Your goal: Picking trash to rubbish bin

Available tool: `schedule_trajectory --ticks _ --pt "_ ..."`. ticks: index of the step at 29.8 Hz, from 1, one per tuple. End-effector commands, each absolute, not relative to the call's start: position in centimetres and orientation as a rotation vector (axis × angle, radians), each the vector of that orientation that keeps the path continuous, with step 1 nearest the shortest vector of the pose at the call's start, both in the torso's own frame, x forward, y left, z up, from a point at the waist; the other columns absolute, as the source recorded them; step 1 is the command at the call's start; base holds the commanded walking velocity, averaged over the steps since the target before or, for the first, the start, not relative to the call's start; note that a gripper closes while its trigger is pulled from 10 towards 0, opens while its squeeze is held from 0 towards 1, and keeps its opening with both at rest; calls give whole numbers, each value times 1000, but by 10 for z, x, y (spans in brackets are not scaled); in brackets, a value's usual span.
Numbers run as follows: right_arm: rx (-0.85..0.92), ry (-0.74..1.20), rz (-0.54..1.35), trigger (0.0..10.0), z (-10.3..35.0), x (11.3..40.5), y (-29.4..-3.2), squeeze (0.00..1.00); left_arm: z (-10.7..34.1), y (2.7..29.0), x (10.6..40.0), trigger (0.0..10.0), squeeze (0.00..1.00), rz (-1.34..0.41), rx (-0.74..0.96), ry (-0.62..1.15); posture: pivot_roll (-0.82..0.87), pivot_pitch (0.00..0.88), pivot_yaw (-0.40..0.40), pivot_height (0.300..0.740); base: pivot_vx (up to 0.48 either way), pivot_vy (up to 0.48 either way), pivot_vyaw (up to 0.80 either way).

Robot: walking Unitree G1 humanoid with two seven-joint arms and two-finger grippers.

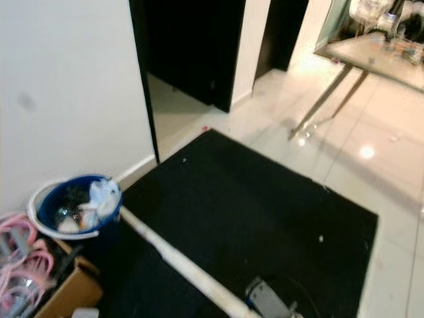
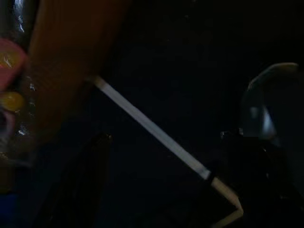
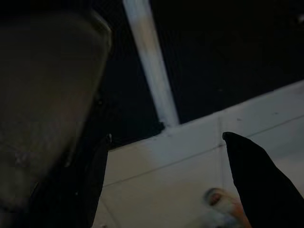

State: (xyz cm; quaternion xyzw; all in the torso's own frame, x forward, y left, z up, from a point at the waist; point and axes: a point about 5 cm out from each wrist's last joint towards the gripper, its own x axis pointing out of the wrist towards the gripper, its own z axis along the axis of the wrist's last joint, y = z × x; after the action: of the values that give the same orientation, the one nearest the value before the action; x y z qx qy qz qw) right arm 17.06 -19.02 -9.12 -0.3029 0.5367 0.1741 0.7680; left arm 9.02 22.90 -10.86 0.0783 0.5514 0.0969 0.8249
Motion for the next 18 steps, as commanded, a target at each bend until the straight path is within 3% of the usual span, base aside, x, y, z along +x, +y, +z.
schedule_trajectory --ticks 1,18 --pt "-664 1184 370 10000 -92 166 -196 0 -109 224 92 10000 0 196 157 1167 99 38 -8 740 0 0 -756" --pt "-668 1182 377 10000 -92 167 -195 0 -108 225 94 10000 0 213 128 1148 109 37 -9 740 0 0 -761"
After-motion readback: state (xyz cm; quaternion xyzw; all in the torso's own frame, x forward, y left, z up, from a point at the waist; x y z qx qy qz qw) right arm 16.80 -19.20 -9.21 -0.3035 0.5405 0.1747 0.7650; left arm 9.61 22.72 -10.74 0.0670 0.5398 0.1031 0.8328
